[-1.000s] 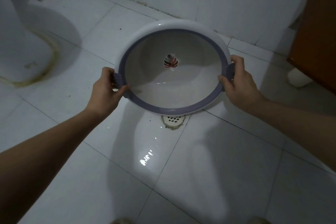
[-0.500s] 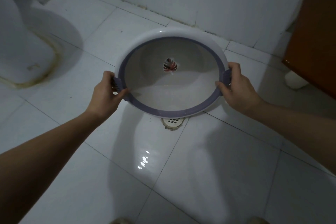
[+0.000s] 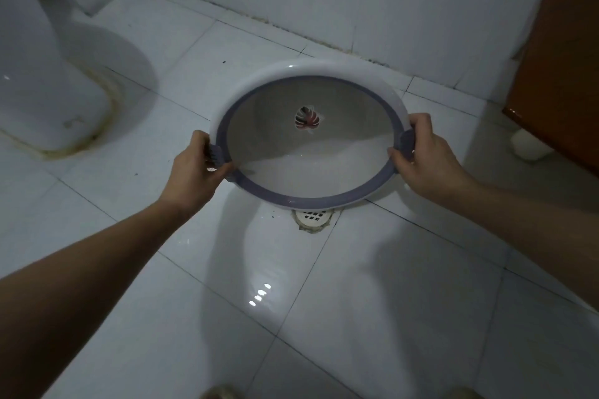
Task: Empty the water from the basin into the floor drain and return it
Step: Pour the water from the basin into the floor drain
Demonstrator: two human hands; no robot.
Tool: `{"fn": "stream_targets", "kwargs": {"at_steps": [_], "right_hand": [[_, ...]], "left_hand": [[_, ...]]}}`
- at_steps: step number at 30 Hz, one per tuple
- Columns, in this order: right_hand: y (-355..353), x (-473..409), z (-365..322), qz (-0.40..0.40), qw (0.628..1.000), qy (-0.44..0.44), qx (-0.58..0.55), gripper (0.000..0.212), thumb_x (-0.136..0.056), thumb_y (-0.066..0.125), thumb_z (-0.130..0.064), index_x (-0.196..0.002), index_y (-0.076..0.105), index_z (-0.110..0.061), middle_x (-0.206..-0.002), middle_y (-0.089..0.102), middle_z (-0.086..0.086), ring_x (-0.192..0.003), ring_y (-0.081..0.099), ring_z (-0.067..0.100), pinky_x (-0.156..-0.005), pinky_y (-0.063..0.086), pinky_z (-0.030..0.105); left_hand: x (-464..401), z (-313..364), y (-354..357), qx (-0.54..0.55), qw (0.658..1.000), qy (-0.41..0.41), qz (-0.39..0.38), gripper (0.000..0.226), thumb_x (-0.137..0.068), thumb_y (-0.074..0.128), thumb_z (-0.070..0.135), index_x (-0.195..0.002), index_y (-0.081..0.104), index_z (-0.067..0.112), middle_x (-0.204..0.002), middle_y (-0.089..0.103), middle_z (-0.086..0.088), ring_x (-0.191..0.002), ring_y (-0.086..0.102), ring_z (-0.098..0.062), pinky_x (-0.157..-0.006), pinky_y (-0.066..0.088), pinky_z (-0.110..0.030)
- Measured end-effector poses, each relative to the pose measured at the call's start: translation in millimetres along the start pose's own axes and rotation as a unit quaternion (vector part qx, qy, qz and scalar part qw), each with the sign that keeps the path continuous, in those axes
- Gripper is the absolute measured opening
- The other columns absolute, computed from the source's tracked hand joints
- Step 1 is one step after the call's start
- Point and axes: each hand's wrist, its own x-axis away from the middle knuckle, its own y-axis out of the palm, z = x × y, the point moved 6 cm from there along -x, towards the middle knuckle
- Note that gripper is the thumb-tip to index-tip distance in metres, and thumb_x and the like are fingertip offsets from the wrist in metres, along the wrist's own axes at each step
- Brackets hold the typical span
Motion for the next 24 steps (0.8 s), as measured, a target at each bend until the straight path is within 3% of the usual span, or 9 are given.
{"fn": "stream_targets", "kwargs": {"at_steps": [9, 21, 24], "right_hand": [[-2.8, 5.9, -5.9, -0.007, 1.0, 0.004, -0.003, 0.035, -0.096, 0.06, -0.016, -0.11, 0.029, -0.022, -0.102, 0.057, 0.007, -0.08, 0.059, 0.022, -0.056, 0.04, 0.015], [-8.3, 12.5, -11.5, -0.021, 1.0, 0.0, 0.017, 0.036, -0.095, 0.06, -0.014, -0.109, 0.028, -0.022, -0.1, 0.057, 0.009, -0.08, 0.061, 0.025, -0.059, 0.045, 0.024], [-9.6, 15.2, -15.0, -0.025, 0.999, -0.008, 0.03, 0.033, -0.095, 0.059, -0.012, -0.106, 0.029, -0.019, -0.095, 0.057, 0.01, -0.076, 0.06, 0.027, -0.054, 0.042, 0.025]], "left_hand": [[4.8, 2.3, -1.9, 0.004, 1.0, 0.004, -0.005, 0.039, -0.087, 0.076, 0.028, -0.103, 0.041, 0.021, -0.11, 0.064, -0.005, -0.093, 0.067, -0.028, -0.075, 0.06, -0.038], [8.8, 4.5, -0.5, -0.016, 1.0, 0.019, -0.011, 0.04, -0.086, 0.078, 0.027, -0.105, 0.044, 0.017, -0.109, 0.061, -0.002, -0.092, 0.062, -0.024, -0.07, 0.052, -0.028], [8.8, 5.3, -0.4, -0.028, 0.999, 0.027, -0.014, 0.042, -0.086, 0.078, 0.028, -0.109, 0.044, 0.019, -0.115, 0.062, -0.006, -0.095, 0.061, -0.026, -0.073, 0.054, -0.032]]}}
